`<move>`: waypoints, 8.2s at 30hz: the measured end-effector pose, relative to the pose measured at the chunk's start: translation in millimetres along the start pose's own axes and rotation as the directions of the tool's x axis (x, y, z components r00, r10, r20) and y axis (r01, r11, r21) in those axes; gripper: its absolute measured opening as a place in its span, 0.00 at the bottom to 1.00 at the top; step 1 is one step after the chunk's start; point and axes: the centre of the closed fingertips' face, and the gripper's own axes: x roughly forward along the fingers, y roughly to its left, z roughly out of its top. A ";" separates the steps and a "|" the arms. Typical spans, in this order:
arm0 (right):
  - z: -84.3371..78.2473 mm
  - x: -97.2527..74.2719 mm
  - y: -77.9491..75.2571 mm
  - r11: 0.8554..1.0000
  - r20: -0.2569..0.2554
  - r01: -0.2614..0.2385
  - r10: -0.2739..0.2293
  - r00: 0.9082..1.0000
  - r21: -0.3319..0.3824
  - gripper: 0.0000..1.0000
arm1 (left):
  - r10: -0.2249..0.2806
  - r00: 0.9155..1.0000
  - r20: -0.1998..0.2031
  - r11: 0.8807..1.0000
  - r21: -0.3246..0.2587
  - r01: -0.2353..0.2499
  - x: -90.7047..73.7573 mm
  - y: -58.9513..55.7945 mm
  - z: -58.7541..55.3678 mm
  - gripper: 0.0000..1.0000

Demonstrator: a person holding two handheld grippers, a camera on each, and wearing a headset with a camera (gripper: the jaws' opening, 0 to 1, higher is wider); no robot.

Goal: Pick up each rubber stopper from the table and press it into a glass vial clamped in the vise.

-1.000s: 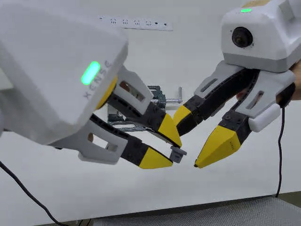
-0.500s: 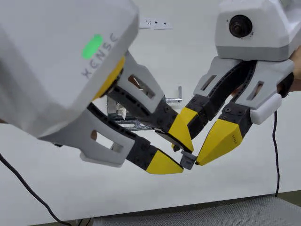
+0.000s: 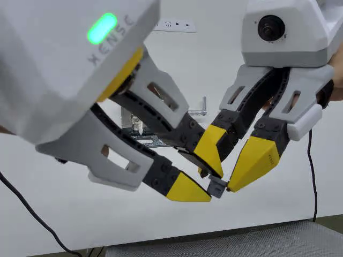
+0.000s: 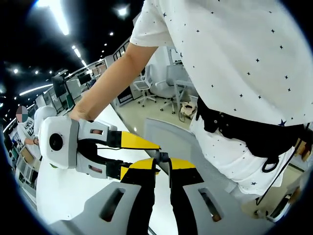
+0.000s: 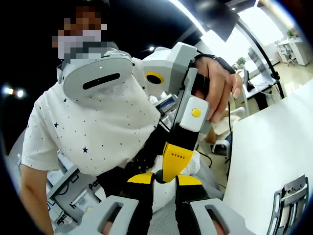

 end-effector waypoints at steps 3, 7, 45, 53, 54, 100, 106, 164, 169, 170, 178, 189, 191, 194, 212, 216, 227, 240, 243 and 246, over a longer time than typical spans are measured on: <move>2.0 -0.2 3.2 1.000 0.012 -0.019 0.019 1.000 -0.006 0.12 | -0.009 1.000 0.012 1.000 -0.001 0.009 -1.3 -0.5 4.1 0.06; 4.0 0.5 5.5 0.999 0.017 -0.031 0.031 0.999 -0.015 0.11 | -0.022 1.000 0.022 1.000 -0.006 0.022 -2.6 -1.3 6.9 0.06; 11.4 -3.5 4.2 0.999 0.127 -0.038 0.036 0.991 0.013 0.07 | -0.007 1.000 0.009 1.000 -0.006 0.007 -11.8 3.3 7.7 0.06; 12.0 -4.6 3.6 0.999 0.150 -0.037 0.033 0.988 0.021 0.06 | -0.001 1.000 0.013 1.000 -0.014 0.001 -12.7 4.4 6.6 0.07; 11.9 -5.2 3.3 0.999 0.153 -0.037 0.033 0.988 0.023 0.06 | 0.000 1.000 0.014 1.000 -0.015 0.000 -12.8 4.5 6.7 0.07; -1.1 -58.8 -108.2 0.815 -0.063 0.579 -0.577 0.814 0.013 0.06 | 0.533 0.834 -0.143 0.762 -0.348 -0.547 -80.9 30.4 -105.4 0.44; -5.1 -63.0 -129.4 0.757 -0.176 0.652 -0.647 0.742 -0.036 0.06 | 0.587 0.785 -0.198 0.686 -0.395 -0.612 -87.8 24.1 -135.0 0.50; -77.7 -80.3 -276.6 0.586 -0.535 0.767 -0.749 0.391 -0.262 0.05 | 0.604 0.712 -0.359 0.512 -0.511 -0.691 -76.6 -9.8 -249.8 0.73; -80.6 -81.4 -280.0 0.582 -0.530 0.770 -0.753 0.389 -0.261 0.05 | 0.602 0.716 -0.355 0.513 -0.515 -0.687 -75.8 -9.5 -249.9 0.72; -80.7 -81.4 -280.0 0.582 -0.531 0.770 -0.753 0.390 -0.260 0.05 | 0.601 0.716 -0.355 0.513 -0.515 -0.686 -75.7 -9.4 -250.2 0.72; -80.0 -81.8 -280.0 0.587 -0.537 0.766 -0.748 0.389 -0.263 0.05 | 0.598 0.719 -0.354 0.516 -0.517 -0.683 -74.3 -9.1 -250.9 0.72; -80.9 -82.1 -280.2 0.587 -0.540 0.766 -0.747 0.387 -0.263 0.05 | 0.594 0.726 -0.346 0.522 -0.521 -0.676 -70.8 -8.3 -250.5 0.71; -81.1 -81.8 -279.8 0.588 -0.541 0.765 -0.746 0.388 -0.263 0.05 | 0.595 0.726 -0.344 0.522 -0.521 -0.675 -70.5 -8.1 -250.3 0.71; -81.4 -81.2 -279.6 0.590 -0.542 0.766 -0.743 0.392 -0.256 0.05 | 0.594 0.727 -0.344 0.523 -0.522 -0.674 -70.2 -7.9 -250.7 0.71; -80.6 -79.7 -279.5 0.603 -0.539 0.751 -0.740 0.401 -0.269 0.07 | 0.591 0.733 -0.338 0.531 -0.521 -0.668 -69.7 -6.7 -247.8 0.69; -80.5 -79.0 -279.7 0.602 -0.535 0.754 -0.742 0.404 -0.265 0.07 | 0.592 0.732 -0.337 0.531 -0.520 -0.669 -70.6 -6.2 -247.5 0.69; -64.1 -85.3 -271.0 0.583 -0.499 0.768 -0.764 0.408 -0.265 0.10 | 0.603 0.725 -0.332 0.521 -0.524 -0.673 -72.3 -7.6 -249.5 0.72; -65.9 -80.3 -268.0 0.606 -0.505 0.751 -0.750 0.428 -0.264 0.00 | 0.667 0.697 -0.264 0.486 -0.556 -0.675 -70.2 1.7 -246.0 0.97; -67.1 -81.0 -269.0 0.610 -0.508 0.746 -0.747 0.428 -0.269 0.00 | 0.680 0.693 -0.241 0.474 -0.576 -0.666 -68.8 3.0 -242.9 0.99; -70.0 -80.4 -270.2 0.614 -0.518 0.740 -0.743 0.423 -0.276 0.00 | 0.681 0.697 -0.224 0.475 -0.589 -0.653 -65.2 1.9 -240.9 0.99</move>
